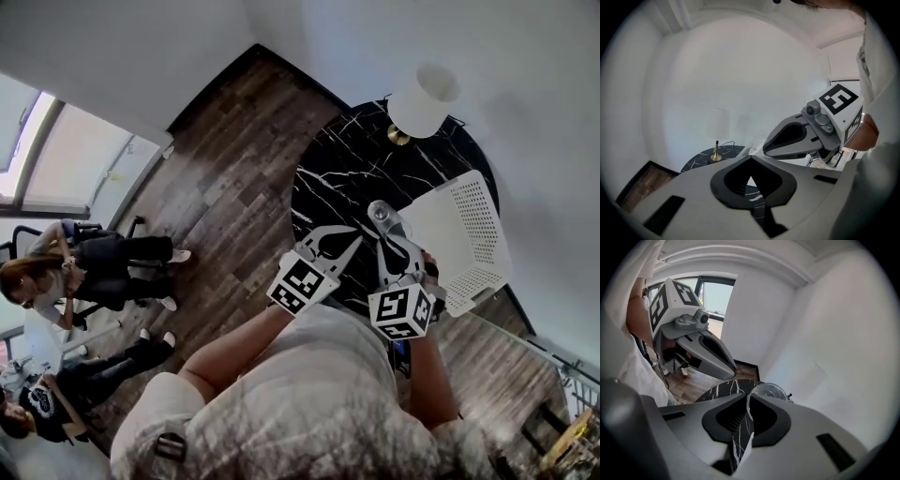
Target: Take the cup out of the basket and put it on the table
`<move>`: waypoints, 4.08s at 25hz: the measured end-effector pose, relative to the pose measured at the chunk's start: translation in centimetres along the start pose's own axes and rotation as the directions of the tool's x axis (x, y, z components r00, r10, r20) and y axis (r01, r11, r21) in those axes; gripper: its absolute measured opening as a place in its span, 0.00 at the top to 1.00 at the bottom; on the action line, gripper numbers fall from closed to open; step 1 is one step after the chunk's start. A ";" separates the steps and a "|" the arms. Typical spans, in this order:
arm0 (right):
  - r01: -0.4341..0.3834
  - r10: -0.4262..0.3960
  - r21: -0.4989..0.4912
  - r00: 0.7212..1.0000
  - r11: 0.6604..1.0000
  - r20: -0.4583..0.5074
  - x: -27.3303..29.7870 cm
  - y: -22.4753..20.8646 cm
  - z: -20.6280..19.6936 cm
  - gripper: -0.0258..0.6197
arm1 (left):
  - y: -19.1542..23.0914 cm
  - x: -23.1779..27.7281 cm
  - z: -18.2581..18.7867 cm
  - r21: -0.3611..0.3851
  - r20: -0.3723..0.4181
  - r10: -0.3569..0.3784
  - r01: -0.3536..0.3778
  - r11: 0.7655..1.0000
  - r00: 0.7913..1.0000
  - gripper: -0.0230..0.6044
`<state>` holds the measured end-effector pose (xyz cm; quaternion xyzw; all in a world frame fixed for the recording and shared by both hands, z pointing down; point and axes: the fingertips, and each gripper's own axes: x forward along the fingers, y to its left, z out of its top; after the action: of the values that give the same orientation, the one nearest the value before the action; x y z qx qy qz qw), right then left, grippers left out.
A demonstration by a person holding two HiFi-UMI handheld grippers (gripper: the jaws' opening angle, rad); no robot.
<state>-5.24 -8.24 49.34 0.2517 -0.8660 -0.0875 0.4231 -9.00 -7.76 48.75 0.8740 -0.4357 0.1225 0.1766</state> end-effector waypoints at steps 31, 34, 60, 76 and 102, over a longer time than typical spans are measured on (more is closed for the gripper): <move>-0.342 0.274 -0.140 0.891 0.929 -0.363 17.4 7.9 -11.6 0.92 | 5.6 7.7 -16.3 -0.144 -0.316 -0.131 0.089 0.986 0.940 0.95; -0.352 0.279 -0.140 0.883 0.925 -0.376 18.0 7.9 -11.9 0.92 | 6.0 8.2 -17.0 -0.154 -0.331 -0.137 0.089 0.984 0.934 0.95; -0.342 0.260 -0.172 0.891 0.924 -0.372 17.9 7.4 -11.4 0.91 | 6.9 8.0 -16.6 -0.144 -0.331 -0.125 0.081 0.986 0.935 0.95; -0.057 0.066 0.190 0.997 0.980 -0.045 7.9 2.4 -6.2 0.91 | 1.7 6.1 -8.4 -0.030 -0.211 -0.157 0.154 0.988 0.965 0.95; 0.216 -0.554 0.684 0.768 0.697 0.322 -20.0 -5.1 -4.5 0.95 | -18.0 2.3 11.3 0.250 0.185 -0.549 0.502 0.828 0.815 0.95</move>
<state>10.36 -2.13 36.51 0.5245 -0.8490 0.0441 0.0464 7.48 -4.03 35.71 0.9814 -0.1811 -0.0008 0.0635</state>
